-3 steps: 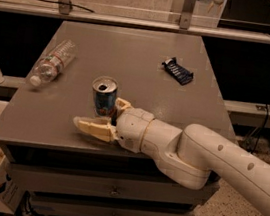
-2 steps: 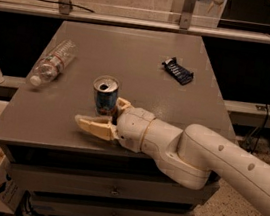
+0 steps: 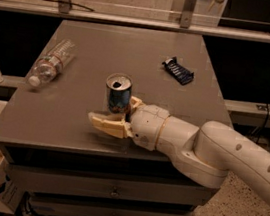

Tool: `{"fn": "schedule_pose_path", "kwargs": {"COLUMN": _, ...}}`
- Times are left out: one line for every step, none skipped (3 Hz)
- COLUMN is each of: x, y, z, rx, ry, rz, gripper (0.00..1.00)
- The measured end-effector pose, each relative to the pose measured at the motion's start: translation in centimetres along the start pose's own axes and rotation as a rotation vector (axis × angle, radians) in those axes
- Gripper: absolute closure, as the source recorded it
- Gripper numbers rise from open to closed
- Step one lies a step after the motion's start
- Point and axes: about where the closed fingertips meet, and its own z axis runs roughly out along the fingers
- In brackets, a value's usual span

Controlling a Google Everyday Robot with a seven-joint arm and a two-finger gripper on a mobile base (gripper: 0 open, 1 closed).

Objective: Move redbull can near rxbar blueberry

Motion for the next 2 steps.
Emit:
{"fn": "schedule_pose_path", "kwargs": {"x": -2.9, "y": 0.5, "z": -0.7, "rx": -0.044, "ry": 0.006, "rz": -0.023, "gripper": 1.0}}
{"fn": "schedule_pose_path", "kwargs": {"x": -5.2, "y": 1.1, "z": -1.3, "rx": -0.091, "ry": 0.019, "rz": -0.031, "gripper": 1.0}}
